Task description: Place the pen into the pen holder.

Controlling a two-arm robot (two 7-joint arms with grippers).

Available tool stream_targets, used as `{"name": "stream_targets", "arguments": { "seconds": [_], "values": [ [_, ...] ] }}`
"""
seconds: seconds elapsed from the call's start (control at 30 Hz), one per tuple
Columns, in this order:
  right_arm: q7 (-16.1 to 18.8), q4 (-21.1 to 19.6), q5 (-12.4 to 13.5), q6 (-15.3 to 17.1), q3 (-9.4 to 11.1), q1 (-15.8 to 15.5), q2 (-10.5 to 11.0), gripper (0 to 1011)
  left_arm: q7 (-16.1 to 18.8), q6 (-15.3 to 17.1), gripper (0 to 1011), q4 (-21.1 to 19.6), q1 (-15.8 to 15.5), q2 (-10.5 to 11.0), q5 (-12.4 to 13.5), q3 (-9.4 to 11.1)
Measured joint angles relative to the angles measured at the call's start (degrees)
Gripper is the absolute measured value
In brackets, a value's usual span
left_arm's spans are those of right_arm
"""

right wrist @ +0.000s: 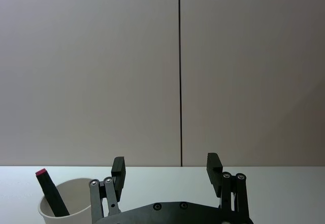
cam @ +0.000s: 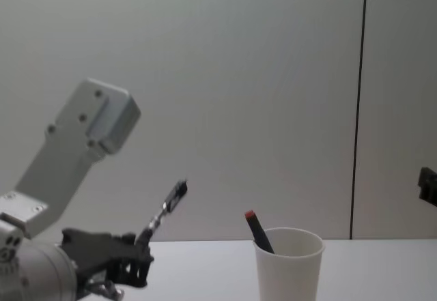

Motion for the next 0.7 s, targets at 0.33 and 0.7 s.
{"name": "stream_targets", "arguments": {
  "seconds": [0.33, 0.7],
  "values": [
    [0.0, 0.0, 0.0, 0.0, 0.0, 0.0, 0.0, 1001, 0.5, -7.9, 112, -1.9, 1.2, 1.2, 3.7, -0.5],
    [0.0, 0.0, 0.0, 0.0, 0.0, 0.0, 0.0, 1002, -3.3, -19.5, 112, -1.1, 1.1, 2.1, 7.9, -1.1]
  ]
}}
